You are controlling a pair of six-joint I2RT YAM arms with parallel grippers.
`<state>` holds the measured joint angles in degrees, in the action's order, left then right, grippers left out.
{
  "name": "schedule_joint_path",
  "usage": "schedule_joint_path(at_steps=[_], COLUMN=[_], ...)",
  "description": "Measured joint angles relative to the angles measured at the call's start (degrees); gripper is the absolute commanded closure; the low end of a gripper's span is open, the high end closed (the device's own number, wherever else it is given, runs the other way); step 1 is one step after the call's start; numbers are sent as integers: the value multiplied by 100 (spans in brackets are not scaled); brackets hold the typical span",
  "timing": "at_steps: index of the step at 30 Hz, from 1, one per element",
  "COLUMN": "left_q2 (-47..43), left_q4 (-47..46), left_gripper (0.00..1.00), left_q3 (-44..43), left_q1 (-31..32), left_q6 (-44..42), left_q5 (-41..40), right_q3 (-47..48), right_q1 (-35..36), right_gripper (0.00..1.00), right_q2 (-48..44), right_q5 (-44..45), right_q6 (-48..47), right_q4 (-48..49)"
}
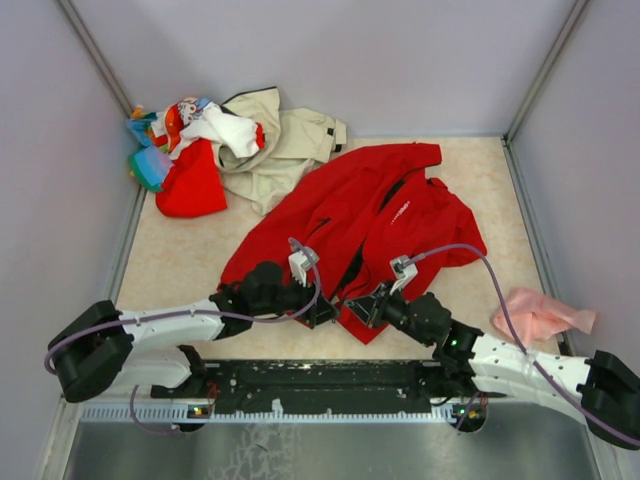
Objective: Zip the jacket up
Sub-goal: Adjust the zipper on the jacket.
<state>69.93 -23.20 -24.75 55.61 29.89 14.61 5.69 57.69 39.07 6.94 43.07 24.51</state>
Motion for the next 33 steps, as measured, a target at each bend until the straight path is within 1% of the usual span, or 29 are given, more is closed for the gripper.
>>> schedule_joint_path(at_steps=[4,13,21,26,29,33], left_q2=[116,273,195,57,-11,-42], left_q4=[-37,-221,-387,-621,-737,-820], left_gripper=[43,57,73,87,92,95], left_q3=[-9,-9,96,247,310,348], left_q1=[0,0,0,-7,-11,-11], left_q6=[4,33,133,243,302,380], left_q5=[98,341,494,586,612,634], right_q3=[0,0,0,0,0,-4], right_q1=[0,0,0,0,0,0], right_gripper=[100,100,100,100,89,71], right_q2=[0,0,-35,-125,-195,-216], right_q5=[-52,-76,-74,-74,-72,-92], right_q6=[-9,-50,-50,-48,-48,-4], right_q4=[39,81,98,87,72,107])
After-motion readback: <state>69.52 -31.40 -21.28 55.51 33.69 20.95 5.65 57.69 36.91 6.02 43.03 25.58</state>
